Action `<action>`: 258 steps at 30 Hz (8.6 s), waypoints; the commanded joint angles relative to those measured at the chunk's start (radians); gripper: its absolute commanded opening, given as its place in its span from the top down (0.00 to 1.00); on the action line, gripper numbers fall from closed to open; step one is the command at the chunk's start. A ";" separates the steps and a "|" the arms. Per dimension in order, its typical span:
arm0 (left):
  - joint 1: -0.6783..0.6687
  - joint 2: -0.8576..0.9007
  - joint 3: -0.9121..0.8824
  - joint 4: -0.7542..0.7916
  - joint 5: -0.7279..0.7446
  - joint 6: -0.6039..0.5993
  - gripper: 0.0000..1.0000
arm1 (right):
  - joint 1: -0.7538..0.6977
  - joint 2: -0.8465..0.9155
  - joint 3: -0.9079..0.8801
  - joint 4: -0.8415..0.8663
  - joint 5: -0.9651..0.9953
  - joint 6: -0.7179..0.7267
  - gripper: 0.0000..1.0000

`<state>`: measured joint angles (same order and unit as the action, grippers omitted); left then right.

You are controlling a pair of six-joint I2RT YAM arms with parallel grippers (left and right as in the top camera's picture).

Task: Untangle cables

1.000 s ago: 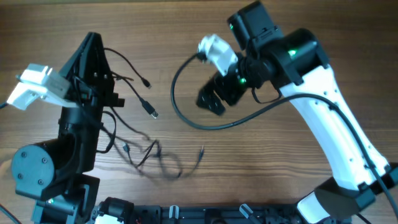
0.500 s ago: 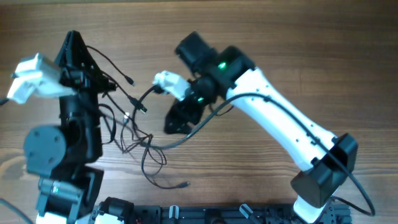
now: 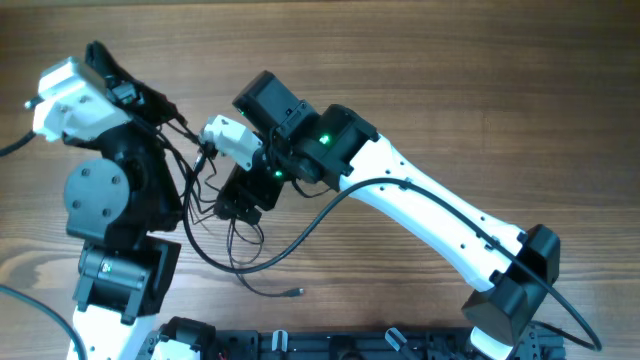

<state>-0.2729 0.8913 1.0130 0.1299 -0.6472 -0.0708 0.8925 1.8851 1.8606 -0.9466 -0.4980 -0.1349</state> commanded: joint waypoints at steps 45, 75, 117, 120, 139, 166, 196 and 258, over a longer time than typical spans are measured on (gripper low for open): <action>-0.063 0.087 0.008 -0.849 0.509 -0.049 0.00 | -0.295 -0.167 0.123 -0.145 0.406 0.265 0.96; -0.063 0.595 0.008 -1.280 1.302 0.089 0.00 | -0.299 -0.502 0.125 -0.116 0.978 0.417 0.96; -0.018 0.596 0.008 -0.948 1.167 -0.409 0.00 | -0.805 -0.398 0.125 0.483 0.087 0.381 0.96; -0.018 0.596 0.008 -0.948 1.123 -0.408 0.00 | -0.908 -0.389 0.125 0.478 0.049 0.387 0.96; -0.018 0.596 0.008 -0.933 1.124 -0.408 0.00 | -0.912 -0.067 0.124 1.284 -1.125 0.970 0.96; -0.018 0.596 0.007 -0.964 1.125 -0.409 0.00 | -2.007 -0.026 0.104 0.103 0.135 0.855 0.96; -0.018 0.596 0.007 -0.964 1.125 -0.409 0.00 | -1.457 0.045 -0.421 0.108 0.596 0.774 0.95; -0.018 0.596 0.007 -0.998 1.128 -0.409 0.00 | -1.499 0.059 -0.853 0.800 0.480 0.790 0.57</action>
<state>-0.2886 1.4887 1.0149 -0.8700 0.4828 -0.4770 -0.6731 1.9202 1.0317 -0.0868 -0.1398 0.6811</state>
